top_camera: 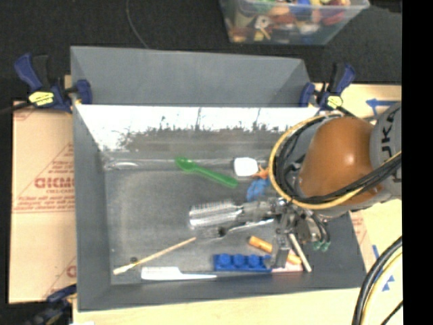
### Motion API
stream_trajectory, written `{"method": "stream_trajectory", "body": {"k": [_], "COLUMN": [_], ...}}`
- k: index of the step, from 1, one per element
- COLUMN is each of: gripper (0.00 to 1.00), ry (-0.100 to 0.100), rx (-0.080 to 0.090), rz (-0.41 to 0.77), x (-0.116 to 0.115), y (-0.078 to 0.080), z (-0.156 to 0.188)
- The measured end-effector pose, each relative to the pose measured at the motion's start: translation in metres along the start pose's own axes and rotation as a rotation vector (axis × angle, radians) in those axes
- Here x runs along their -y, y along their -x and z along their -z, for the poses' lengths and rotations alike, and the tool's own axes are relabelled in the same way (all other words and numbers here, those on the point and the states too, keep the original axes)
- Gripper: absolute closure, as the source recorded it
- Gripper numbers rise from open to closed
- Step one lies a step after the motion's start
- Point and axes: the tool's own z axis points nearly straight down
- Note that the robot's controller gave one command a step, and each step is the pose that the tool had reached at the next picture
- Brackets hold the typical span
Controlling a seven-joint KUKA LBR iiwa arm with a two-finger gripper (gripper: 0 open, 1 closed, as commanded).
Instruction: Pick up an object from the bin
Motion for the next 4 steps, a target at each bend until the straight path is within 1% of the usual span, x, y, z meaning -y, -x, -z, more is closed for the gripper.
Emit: {"method": "stream_trajectory", "body": {"k": [1,2,3,4], "gripper": [0.0,0.0,0.0,0.0], "ry": [-0.001,-0.002,-0.004,-0.001], "rx": [0.007,0.025,0.017,0.019], "rz": [0.003,0.096,0.155,0.1], "x": [0.0,-0.026,-0.028,-0.035], "y": [0.002,0.005,-0.001,0.001], "z": [0.003,-0.096,-0.056,-0.069]}}
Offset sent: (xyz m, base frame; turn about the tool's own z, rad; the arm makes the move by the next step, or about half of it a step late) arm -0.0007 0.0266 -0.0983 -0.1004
